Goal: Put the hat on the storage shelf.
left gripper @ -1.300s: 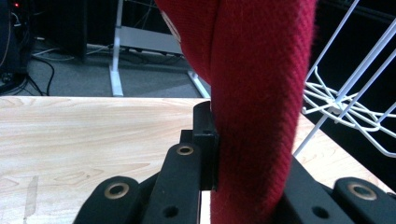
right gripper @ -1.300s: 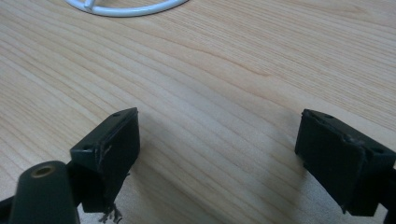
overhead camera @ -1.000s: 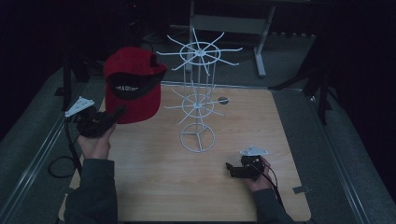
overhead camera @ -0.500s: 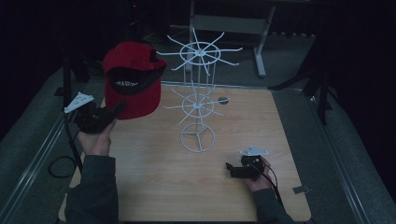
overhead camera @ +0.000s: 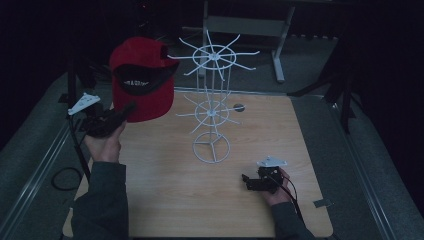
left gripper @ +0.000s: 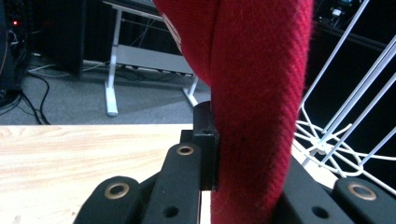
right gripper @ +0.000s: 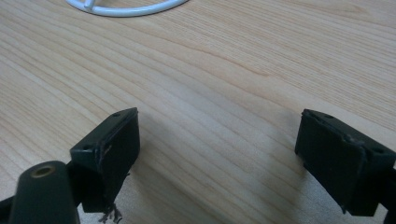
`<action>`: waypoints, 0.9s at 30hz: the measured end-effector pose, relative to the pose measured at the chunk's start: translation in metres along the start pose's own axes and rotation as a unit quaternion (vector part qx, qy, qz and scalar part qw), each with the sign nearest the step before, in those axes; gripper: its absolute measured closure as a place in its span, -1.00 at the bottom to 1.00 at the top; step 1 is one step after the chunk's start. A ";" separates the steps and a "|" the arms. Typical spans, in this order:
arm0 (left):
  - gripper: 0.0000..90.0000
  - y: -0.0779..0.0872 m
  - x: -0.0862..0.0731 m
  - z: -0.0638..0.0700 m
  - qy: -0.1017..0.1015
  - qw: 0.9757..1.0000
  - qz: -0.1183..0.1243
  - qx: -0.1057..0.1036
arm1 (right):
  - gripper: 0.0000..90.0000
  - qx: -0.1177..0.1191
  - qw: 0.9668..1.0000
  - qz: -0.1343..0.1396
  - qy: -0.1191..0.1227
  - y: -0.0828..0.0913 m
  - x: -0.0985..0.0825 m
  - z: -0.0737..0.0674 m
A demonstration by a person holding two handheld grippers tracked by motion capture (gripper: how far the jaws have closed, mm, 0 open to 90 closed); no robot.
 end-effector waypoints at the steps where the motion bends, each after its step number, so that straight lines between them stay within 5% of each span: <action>1: 0.90 0.000 0.002 0.001 -0.002 1.000 0.001 -0.001 | -0.70 0.000 1.000 0.000 0.000 0.000 0.000 0.000; 27: 0.90 -0.009 0.037 0.009 -0.015 1.000 0.023 -0.008 | -0.70 0.000 1.000 0.000 0.000 0.000 0.000 0.000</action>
Point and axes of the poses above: each handheld gripper's, and its own axes: y roughly backward along the jaws, x roughly out of its top, z roughly to its right, the point moved 6 cm from there along -y, roughly forward along the jaws, and after that the axes turned 15 degrees about -y, right-handed, at the moved point
